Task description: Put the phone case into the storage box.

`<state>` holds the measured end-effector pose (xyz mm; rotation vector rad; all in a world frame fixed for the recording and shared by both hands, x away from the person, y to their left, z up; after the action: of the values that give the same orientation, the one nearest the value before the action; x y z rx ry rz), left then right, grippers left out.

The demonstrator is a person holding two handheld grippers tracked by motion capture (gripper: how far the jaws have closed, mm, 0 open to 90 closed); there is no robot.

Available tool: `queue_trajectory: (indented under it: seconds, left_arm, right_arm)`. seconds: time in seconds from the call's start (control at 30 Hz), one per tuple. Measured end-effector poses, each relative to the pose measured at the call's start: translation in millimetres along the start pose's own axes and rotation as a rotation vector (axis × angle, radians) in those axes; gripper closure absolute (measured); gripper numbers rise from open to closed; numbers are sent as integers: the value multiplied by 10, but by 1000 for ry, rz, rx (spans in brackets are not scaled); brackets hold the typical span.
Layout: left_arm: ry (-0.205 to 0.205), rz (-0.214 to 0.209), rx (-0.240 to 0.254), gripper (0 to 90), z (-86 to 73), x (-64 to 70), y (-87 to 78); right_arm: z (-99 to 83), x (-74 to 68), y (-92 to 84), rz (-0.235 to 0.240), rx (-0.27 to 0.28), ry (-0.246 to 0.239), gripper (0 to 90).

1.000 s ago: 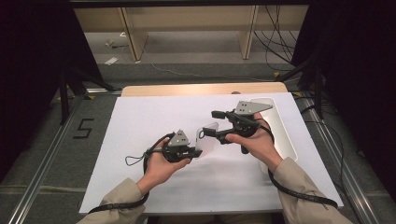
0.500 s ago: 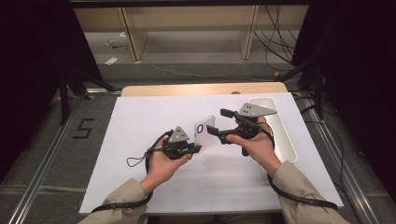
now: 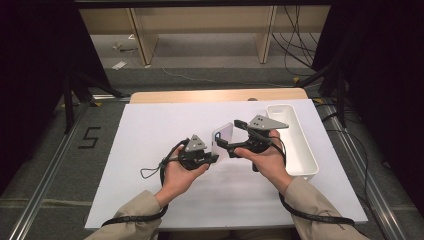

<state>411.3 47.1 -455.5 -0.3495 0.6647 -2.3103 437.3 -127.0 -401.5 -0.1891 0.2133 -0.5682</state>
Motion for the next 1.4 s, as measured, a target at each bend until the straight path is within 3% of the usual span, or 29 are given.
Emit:
queue_trajectory:
  seconds: [0.33,0.8,1.4]
  left_arm:
    - [21,-5,-4,809,21,47,36]
    - [19,-11,-1,808,28,72,46]
    - [18,-11,1,808,30,73,45]
  right_arm:
    - [-44,-16,81,-34,-3,13,73]
    - [-73,-17,109,-65,-1,20,100]
    - [-81,-17,112,-66,4,26,136]
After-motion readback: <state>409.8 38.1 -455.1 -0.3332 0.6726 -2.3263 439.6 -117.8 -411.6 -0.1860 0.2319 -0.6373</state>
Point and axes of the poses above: each handheld gripper's, and its own axes: y roughly forward along the jaws, z roughly out of its top, x roughly to its right, the point moved 3 cm from there along y, roughly forward along the jaws, and after that the axes turned 4 degrees about z, right-handed, at the moved point
